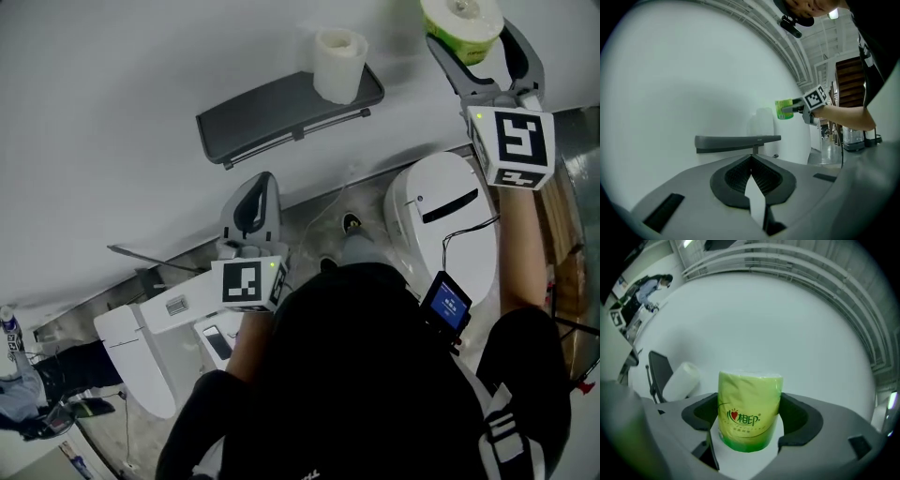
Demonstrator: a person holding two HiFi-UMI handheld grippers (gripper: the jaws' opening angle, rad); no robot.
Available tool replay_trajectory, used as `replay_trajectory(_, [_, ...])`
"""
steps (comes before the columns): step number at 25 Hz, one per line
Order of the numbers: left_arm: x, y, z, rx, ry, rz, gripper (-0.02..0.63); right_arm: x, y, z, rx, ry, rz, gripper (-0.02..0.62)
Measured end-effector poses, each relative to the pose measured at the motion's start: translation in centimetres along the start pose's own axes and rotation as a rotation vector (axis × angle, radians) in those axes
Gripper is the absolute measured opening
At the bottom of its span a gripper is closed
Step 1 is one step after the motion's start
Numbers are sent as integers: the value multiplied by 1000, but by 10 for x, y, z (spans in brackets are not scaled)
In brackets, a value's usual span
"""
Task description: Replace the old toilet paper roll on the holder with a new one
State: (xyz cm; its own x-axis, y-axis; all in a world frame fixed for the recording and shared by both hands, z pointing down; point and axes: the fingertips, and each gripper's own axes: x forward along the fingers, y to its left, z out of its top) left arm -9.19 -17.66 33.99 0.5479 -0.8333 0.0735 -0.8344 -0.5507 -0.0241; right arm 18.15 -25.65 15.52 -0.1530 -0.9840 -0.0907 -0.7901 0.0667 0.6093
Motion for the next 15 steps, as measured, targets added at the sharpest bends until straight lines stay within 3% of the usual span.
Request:
replay_trajectory(8, [13,-7,-4,-9,13,-26,21,-19,45,-132,-278,268,44,399])
replay_trajectory(15, [12,-10,-8,-8,24,-18,21,-26,108,-206,-436,369,160,399])
